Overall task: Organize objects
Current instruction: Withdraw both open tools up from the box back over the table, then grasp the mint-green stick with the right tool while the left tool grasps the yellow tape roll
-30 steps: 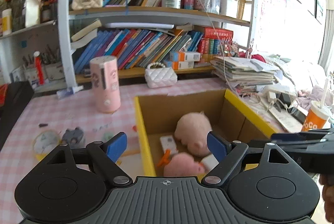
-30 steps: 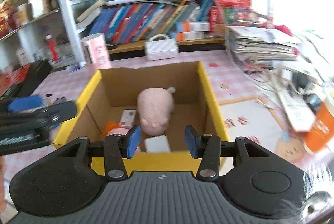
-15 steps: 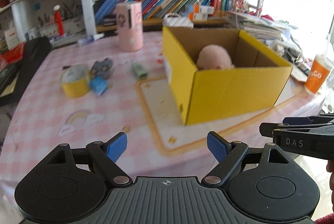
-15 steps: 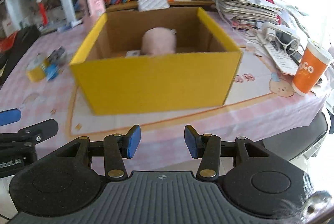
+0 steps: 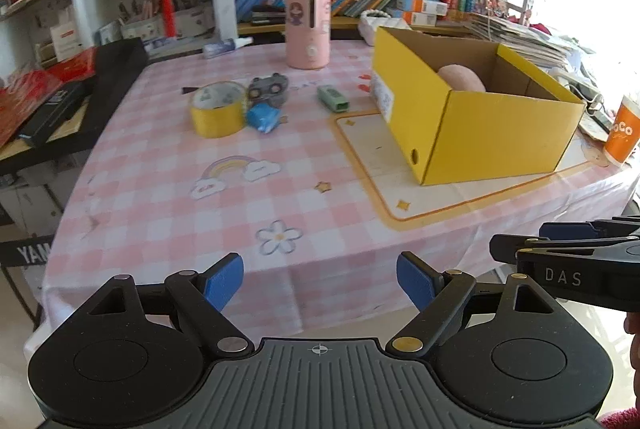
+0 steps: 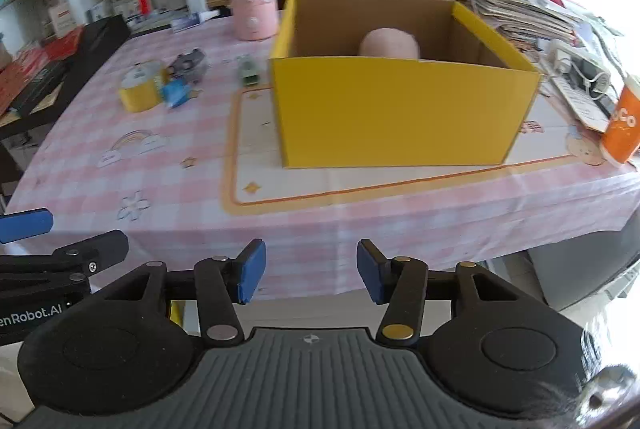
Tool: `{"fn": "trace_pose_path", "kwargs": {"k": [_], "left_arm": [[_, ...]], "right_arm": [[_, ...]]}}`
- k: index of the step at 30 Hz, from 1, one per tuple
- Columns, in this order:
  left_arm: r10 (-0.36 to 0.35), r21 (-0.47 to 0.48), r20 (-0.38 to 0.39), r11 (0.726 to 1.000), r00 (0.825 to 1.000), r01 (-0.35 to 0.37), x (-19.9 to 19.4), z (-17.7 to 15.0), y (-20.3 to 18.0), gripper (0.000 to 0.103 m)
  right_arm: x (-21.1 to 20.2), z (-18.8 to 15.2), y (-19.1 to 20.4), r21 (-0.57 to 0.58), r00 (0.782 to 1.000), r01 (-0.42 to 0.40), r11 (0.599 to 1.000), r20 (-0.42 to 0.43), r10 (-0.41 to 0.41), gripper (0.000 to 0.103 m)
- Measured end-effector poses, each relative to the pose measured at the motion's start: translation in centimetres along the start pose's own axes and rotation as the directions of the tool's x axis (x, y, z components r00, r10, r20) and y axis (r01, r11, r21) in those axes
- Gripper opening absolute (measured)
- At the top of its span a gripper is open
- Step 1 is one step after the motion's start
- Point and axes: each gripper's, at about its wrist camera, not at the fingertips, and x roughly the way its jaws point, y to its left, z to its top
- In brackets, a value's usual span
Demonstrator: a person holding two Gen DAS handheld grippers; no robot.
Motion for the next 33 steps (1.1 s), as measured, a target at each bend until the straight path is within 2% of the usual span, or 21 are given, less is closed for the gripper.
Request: {"fn": "trace_pose_path", "kwargs": {"k": [7, 21, 33], "left_arm": [[0.023, -0.021, 0.016, 1.0, 1.0, -0.023, -1.4, -1.0, 2.1, 0.089], [0.063, -0.053, 0.048, 0.997, 0.997, -0.06, -3.0, -1.6, 5.9, 0.09], [0.091, -0.085, 0.035, 0.993, 0.995, -0.087, -2.3, -1.3, 7.8, 0.09]], "right_arm": [[-0.4, -0.7, 3.1, -0.036, 0.999, -0.046, 0.998, 0.005, 0.046, 0.05], [-0.9, -0.4, 7.2, -0.073, 0.996, -0.075, 0.994, 0.033, 0.078, 0.057], [0.3, 0.7, 9.5, -0.109, 0.994, -0.105, 0.988, 0.025, 0.109, 0.058]]}}
